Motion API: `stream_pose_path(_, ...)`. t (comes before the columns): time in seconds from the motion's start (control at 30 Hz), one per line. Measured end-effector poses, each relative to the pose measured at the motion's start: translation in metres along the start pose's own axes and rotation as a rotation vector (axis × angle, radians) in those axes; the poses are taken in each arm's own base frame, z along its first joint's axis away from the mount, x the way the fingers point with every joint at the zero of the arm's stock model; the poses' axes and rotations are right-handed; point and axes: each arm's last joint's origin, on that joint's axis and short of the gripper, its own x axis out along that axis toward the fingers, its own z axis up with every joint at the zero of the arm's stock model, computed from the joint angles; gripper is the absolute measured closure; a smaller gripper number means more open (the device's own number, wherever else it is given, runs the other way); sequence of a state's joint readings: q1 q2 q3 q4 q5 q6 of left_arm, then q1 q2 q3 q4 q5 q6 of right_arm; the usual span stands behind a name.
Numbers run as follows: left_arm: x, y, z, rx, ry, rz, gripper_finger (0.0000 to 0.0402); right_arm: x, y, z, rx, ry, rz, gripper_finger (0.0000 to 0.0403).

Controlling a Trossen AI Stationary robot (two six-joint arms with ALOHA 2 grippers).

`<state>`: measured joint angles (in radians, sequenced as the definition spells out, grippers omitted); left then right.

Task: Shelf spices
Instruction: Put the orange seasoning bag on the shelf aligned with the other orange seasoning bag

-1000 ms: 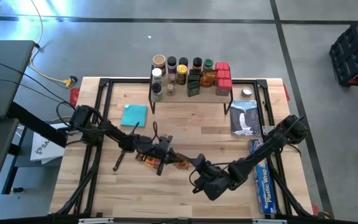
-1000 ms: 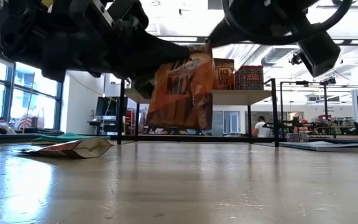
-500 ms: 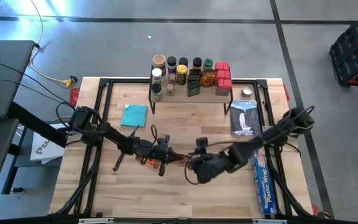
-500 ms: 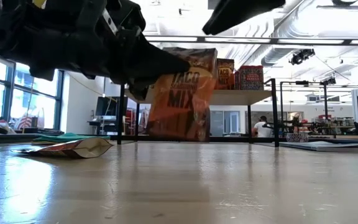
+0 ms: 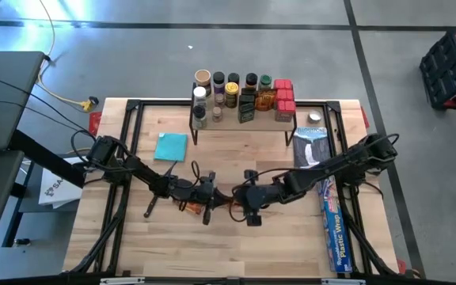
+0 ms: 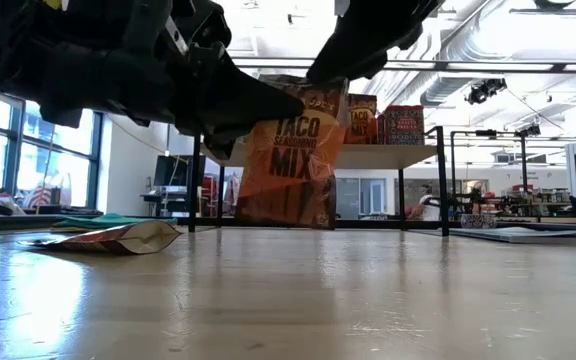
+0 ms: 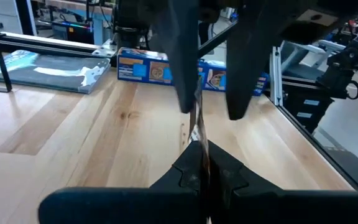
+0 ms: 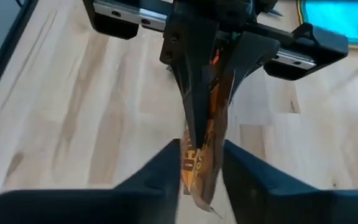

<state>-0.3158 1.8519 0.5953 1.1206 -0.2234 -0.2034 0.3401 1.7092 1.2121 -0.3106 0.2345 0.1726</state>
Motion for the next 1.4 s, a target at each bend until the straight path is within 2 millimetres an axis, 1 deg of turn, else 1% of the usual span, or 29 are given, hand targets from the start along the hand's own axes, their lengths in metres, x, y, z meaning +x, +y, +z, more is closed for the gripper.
stream_pose_path(0.13,0.000,0.000,0.000,-0.002,0.000,-0.002,0.0398,0.000,0.001,0.000,-0.051,0.000,-0.001,0.0366)
stream_pose_path(0.17,0.000,0.000,0.000,-0.005,0.001,-0.004,0.0392,0.001,0.001,-0.001,-0.058,0.006,0.001,0.0384)
stream_pose_path(0.2,0.000,0.000,0.000,-0.009,0.001,-0.007,0.0385,0.001,0.001,-0.002,-0.064,0.013,-0.001,0.0393)
stream_pose_path(0.3,0.000,0.002,0.000,-0.031,0.005,-0.021,0.0346,0.002,0.001,-0.004,-0.054,0.029,-0.024,0.0395)
stream_pose_path(0.43,0.001,0.006,-0.001,-0.057,0.038,-0.052,0.0272,-0.003,0.002,0.000,-0.070,0.045,-0.046,0.0400)
stream_pose_path(0.57,0.002,0.008,-0.003,-0.082,0.079,-0.102,0.0203,-0.017,0.001,0.013,-0.104,0.104,-0.094,0.0402)
stream_pose_path(0.63,0.002,0.008,-0.005,-0.089,0.101,-0.101,0.0179,-0.027,-0.001,0.021,-0.124,0.137,-0.129,0.0402)
stream_pose_path(0.7,0.001,0.009,-0.007,-0.101,0.115,-0.083,0.0165,-0.037,-0.003,0.030,-0.134,0.158,-0.152,0.0402)
stream_pose_path(0.77,0.001,0.009,-0.008,-0.108,0.121,-0.066,0.0160,-0.045,-0.005,0.037,-0.142,0.159,-0.160,0.0402)
stream_pose_path(0.83,0.001,0.010,-0.008,-0.108,0.119,-0.058,0.0159,-0.048,-0.006,0.041,-0.142,0.146,-0.159,0.0402)
stream_pose_path(0.97,0.001,0.009,-0.008,-0.098,0.108,-0.008,0.0159,-0.046,-0.006,0.039,-0.134,0.152,-0.161,0.0403)
stream_pose_path(1.07,0.000,0.006,-0.008,-0.071,0.088,0.035,0.0159,-0.038,-0.005,0.032,-0.113,0.149,-0.160,0.0403)
stream_pose_path(1.2,-0.001,0.001,-0.007,-0.034,0.063,0.034,0.0161,-0.023,-0.003,0.020,-0.093,0.099,-0.152,0.0403)
stream_pose_path(1.4,-0.001,0.000,-0.007,-0.029,0.064,0.042,0.0184,-0.003,-0.002,-0.001,-0.062,0.030,-0.141,0.0403)
